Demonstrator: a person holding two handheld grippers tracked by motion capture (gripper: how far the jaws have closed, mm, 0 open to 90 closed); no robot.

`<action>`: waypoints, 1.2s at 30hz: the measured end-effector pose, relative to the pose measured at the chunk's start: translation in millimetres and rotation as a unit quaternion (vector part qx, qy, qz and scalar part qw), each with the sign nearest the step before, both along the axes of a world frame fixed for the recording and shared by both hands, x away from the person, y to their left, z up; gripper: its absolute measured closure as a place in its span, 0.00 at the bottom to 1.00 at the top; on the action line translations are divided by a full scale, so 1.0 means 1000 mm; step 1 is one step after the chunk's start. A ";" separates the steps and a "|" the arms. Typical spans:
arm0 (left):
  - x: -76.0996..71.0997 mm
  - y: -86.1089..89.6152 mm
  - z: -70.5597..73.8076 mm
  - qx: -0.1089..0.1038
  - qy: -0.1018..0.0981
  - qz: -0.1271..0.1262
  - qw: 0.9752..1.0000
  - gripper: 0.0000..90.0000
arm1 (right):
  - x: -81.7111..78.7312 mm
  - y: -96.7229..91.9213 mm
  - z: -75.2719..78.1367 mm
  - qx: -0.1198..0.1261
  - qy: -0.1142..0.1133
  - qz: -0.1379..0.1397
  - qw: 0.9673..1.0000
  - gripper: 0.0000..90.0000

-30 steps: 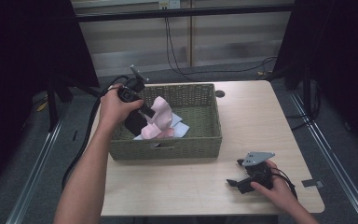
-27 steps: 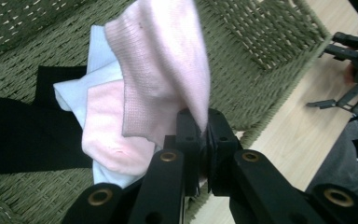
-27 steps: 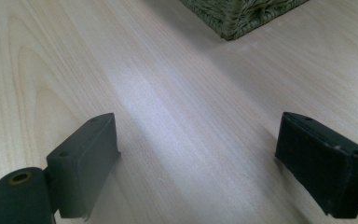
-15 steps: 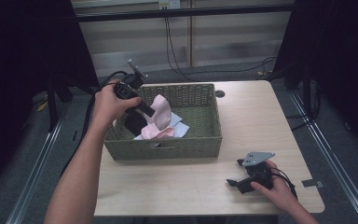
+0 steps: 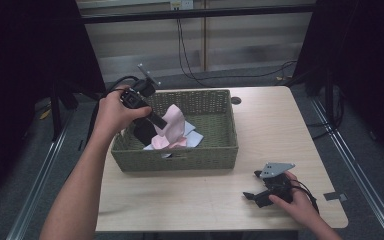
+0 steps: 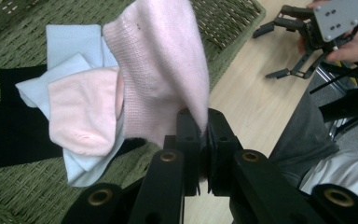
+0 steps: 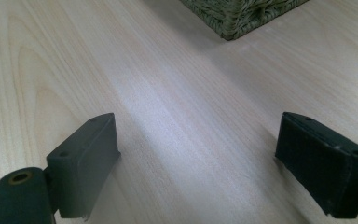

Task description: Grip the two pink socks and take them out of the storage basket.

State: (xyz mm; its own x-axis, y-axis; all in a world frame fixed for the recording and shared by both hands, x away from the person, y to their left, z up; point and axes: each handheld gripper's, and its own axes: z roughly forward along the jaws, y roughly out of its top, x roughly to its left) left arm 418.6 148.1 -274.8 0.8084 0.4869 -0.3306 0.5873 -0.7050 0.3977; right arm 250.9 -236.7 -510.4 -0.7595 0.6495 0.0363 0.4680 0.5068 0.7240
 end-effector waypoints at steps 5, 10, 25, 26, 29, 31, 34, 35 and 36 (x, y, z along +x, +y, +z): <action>-0.004 0.000 0.004 0.002 0.002 -0.012 1.000 0.95 | 0.000 0.000 0.000 0.000 0.000 0.000 1.000 0.13; -0.012 -0.003 0.010 0.001 0.005 -0.029 1.000 0.95 | 0.000 0.000 0.000 0.000 0.000 0.000 1.000 0.13; -0.028 -0.009 0.015 0.002 0.009 -0.060 0.998 0.95 | 0.000 0.000 0.000 0.000 0.000 0.000 1.000 0.13; -0.029 -0.009 0.015 0.001 0.010 -0.064 0.998 0.95 | 0.000 0.000 0.000 0.000 0.000 0.000 1.000 0.13; -0.032 -0.010 0.015 0.001 0.009 -0.067 0.998 0.95 | 0.000 0.000 0.000 0.000 0.001 -0.001 1.000 0.13; -0.035 -0.010 0.015 0.002 0.013 -0.070 0.997 0.95 | 0.000 0.000 0.000 0.000 0.001 -0.001 1.000 0.13; -0.037 -0.011 0.015 0.002 0.012 -0.074 0.997 0.95 | 0.000 0.000 0.000 0.000 0.001 -0.001 1.000 0.13; -0.038 -0.011 0.016 0.006 0.013 -0.078 0.997 0.95 | 0.000 0.000 0.000 0.000 0.001 -0.001 1.000 0.13; -0.038 -0.011 0.016 0.006 0.013 -0.078 0.997 0.95 | 0.000 0.000 0.000 0.000 0.001 -0.001 1.000 0.13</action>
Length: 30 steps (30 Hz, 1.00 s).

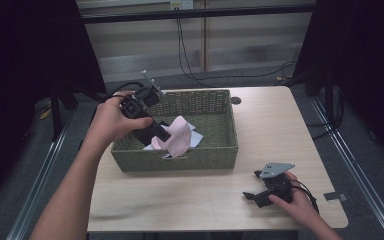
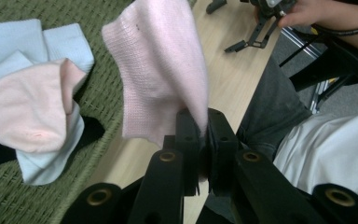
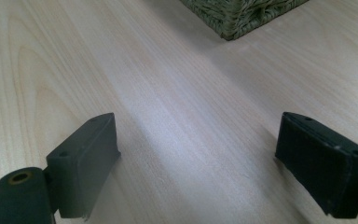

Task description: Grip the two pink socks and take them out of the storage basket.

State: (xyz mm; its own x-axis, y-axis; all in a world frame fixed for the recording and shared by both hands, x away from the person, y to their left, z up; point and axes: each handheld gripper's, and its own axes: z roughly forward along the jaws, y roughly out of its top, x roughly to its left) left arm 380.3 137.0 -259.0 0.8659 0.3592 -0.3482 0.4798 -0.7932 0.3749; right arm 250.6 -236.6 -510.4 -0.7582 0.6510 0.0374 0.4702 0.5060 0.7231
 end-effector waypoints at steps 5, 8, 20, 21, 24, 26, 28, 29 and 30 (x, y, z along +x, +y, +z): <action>-0.005 -0.002 -0.002 0.002 0.001 -0.007 1.000 0.95 | 0.000 0.000 0.000 0.000 -0.001 0.001 1.000 0.13; -0.007 -0.004 -0.004 0.002 0.001 -0.016 1.000 0.94 | 0.000 0.000 0.000 0.000 -0.001 0.001 1.000 0.13; -0.012 -0.008 -0.026 -0.002 0.015 -0.022 1.000 0.92 | 0.000 0.000 0.000 0.000 -0.001 0.001 1.000 0.13; -0.013 -0.008 -0.027 -0.002 0.016 -0.020 1.000 0.92 | 0.000 0.000 0.000 0.000 -0.001 0.001 1.000 0.13; -0.014 -0.010 -0.033 0.000 0.014 -0.022 1.000 0.92 | 0.000 0.000 0.000 0.000 -0.001 0.001 1.000 0.13; -0.015 -0.013 -0.036 0.006 0.009 -0.025 1.000 0.90 | 0.000 0.000 0.000 0.000 0.001 0.000 1.000 0.13; -0.014 -0.014 -0.039 0.002 0.011 -0.028 1.000 0.89 | 0.000 0.000 0.000 0.000 0.001 0.000 1.000 0.13; -0.014 -0.014 -0.039 0.002 0.011 -0.028 1.000 0.89 | 0.000 0.000 0.000 0.000 0.001 0.000 1.000 0.13; -0.014 -0.015 -0.039 0.002 0.012 -0.025 1.000 0.89 | 0.000 0.000 0.000 0.000 0.001 0.000 1.000 0.13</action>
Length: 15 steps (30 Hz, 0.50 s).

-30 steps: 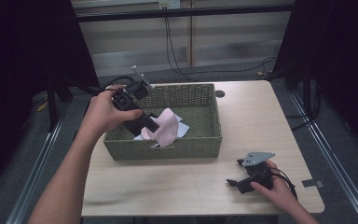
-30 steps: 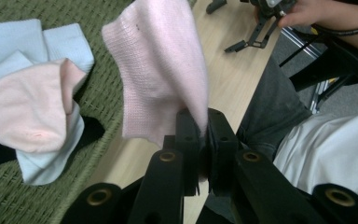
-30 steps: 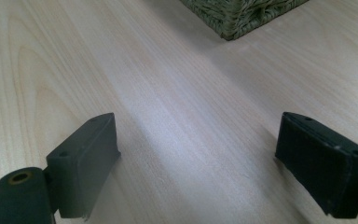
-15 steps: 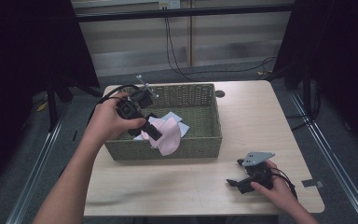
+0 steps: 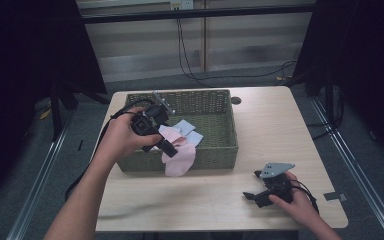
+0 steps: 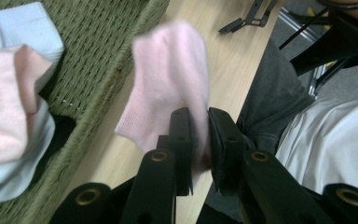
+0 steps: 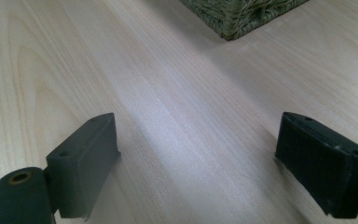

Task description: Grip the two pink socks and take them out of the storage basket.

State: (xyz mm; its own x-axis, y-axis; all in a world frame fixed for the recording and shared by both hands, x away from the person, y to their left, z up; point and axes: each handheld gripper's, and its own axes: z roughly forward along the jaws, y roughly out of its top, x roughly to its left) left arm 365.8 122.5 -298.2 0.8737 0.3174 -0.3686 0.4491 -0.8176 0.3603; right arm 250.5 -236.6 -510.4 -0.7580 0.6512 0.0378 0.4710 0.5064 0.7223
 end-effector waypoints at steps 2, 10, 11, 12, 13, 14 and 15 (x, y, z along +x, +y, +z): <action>0.001 -0.001 -0.004 0.004 0.002 -0.006 1.000 0.88 | 0.000 0.000 0.000 -0.001 0.000 0.001 1.000 0.13; -0.001 -0.004 -0.010 0.001 0.005 -0.009 1.000 0.85 | 0.000 0.000 0.000 -0.001 0.000 0.001 1.000 0.13; -0.001 -0.005 -0.010 0.003 0.005 -0.012 1.000 0.85 | 0.000 0.000 0.000 -0.001 0.000 0.001 1.000 0.13; -0.001 -0.005 -0.011 0.003 0.004 -0.008 1.000 0.84 | 0.000 0.000 0.000 -0.001 0.000 0.001 1.000 0.13; -0.001 -0.005 -0.011 0.004 0.001 -0.008 1.000 0.82 | 0.000 0.000 0.000 -0.001 0.000 0.001 1.000 0.13; -0.001 -0.005 -0.013 0.004 -0.006 0.005 1.000 0.75 | 0.000 0.000 0.000 -0.001 0.000 0.001 1.000 0.13; -0.001 -0.005 -0.013 0.004 -0.006 0.005 1.000 0.70 | 0.000 0.000 0.000 -0.001 0.000 0.001 1.000 0.13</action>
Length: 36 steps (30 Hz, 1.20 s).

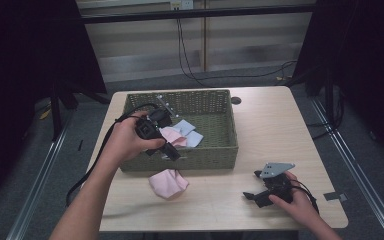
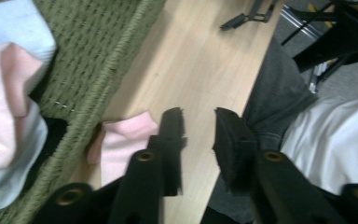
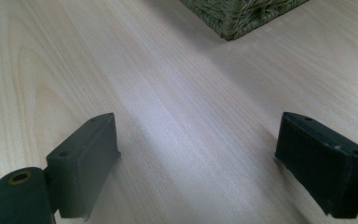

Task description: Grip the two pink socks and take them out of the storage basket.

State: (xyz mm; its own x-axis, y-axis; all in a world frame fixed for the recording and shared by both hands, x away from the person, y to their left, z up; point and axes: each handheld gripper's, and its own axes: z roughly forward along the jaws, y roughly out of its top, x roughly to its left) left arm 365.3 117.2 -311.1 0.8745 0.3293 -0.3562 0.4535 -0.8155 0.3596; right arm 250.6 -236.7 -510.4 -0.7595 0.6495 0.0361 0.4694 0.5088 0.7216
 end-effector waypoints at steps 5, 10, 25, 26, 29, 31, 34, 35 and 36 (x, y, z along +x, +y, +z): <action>0.011 0.002 -0.003 -0.008 -0.037 0.020 0.999 0.56 | 0.000 0.000 0.000 0.000 0.000 0.000 1.000 0.13; 0.022 0.002 -0.005 -0.016 -0.053 0.043 0.998 0.49 | 0.000 0.000 0.000 0.000 0.000 0.000 1.000 0.13; 0.067 0.003 -0.036 0.001 -0.059 0.116 0.992 0.42 | 0.000 0.000 0.000 0.001 0.000 -0.001 1.000 0.13; 0.070 0.004 -0.038 0.005 -0.058 0.121 0.991 0.42 | 0.000 0.000 0.000 0.001 0.000 -0.001 1.000 0.13; 0.082 0.006 -0.049 0.015 -0.057 0.141 0.988 0.42 | 0.000 0.000 0.000 0.001 0.000 -0.001 1.000 0.13; 0.088 0.007 -0.056 0.010 -0.056 0.154 0.986 0.41 | 0.000 0.000 0.000 0.001 0.000 -0.001 1.000 0.13; 0.093 0.009 -0.064 0.017 -0.052 0.164 0.985 0.39 | 0.000 0.000 0.000 0.001 0.000 -0.001 1.000 0.13; 0.094 0.009 -0.066 0.021 -0.052 0.165 0.985 0.38 | 0.000 0.000 0.000 0.001 0.000 -0.001 1.000 0.13; 0.097 0.009 -0.070 0.026 -0.053 0.169 0.984 0.38 | 0.000 0.000 0.000 0.001 -0.001 0.000 1.000 0.13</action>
